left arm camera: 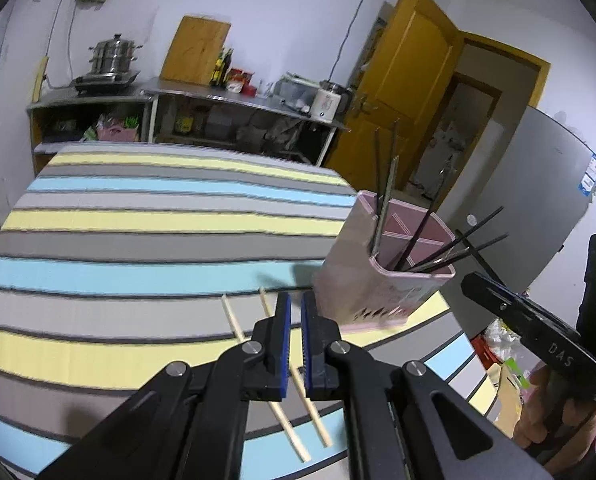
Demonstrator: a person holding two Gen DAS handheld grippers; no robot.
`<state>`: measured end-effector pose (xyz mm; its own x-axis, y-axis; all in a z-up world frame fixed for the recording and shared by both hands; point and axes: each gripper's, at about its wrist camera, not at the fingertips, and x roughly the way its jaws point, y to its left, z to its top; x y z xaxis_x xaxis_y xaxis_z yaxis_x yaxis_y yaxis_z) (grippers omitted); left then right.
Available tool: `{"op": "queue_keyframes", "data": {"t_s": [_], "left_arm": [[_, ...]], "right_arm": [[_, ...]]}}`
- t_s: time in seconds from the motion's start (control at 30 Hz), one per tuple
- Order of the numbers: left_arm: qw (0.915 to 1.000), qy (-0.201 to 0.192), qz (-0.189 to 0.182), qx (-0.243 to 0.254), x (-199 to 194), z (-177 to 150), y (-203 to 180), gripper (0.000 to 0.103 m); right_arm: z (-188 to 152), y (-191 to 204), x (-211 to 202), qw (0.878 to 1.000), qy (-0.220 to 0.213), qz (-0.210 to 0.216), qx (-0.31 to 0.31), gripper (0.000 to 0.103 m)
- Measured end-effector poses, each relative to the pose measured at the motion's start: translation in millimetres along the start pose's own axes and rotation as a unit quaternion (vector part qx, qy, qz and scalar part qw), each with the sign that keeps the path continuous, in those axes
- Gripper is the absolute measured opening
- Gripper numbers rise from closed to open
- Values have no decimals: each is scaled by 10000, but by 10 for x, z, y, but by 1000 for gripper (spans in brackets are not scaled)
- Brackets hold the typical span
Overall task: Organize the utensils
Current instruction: 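Grasp a wooden chopstick with the right gripper while the left gripper grasps another wooden chopstick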
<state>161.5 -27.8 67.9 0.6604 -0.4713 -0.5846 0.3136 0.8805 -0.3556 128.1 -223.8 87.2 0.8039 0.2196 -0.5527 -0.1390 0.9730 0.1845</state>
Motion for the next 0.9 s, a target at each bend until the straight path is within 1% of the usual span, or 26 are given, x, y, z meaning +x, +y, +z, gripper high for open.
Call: {"op": "queue_keyframes", "data": {"t_s": [0.27,0.6,0.87,0.9], "left_arm": [[9994,264,188,-147,218,-199,167,5],[9955,769,402,-382,750,-355,358,5],[9920,1065,613,-275,1115,-391,315,7],[9921,1024,684,-244,1129,-390,311,9]], "right_arm": [[-220,73,244,9994,317,109,-68,11],[-458,74,568,9971,735,198,-81,11],[-541,40,731,9955,920,202,-38,11],[-545,30,742,9954,937,199,-31,11]]}}
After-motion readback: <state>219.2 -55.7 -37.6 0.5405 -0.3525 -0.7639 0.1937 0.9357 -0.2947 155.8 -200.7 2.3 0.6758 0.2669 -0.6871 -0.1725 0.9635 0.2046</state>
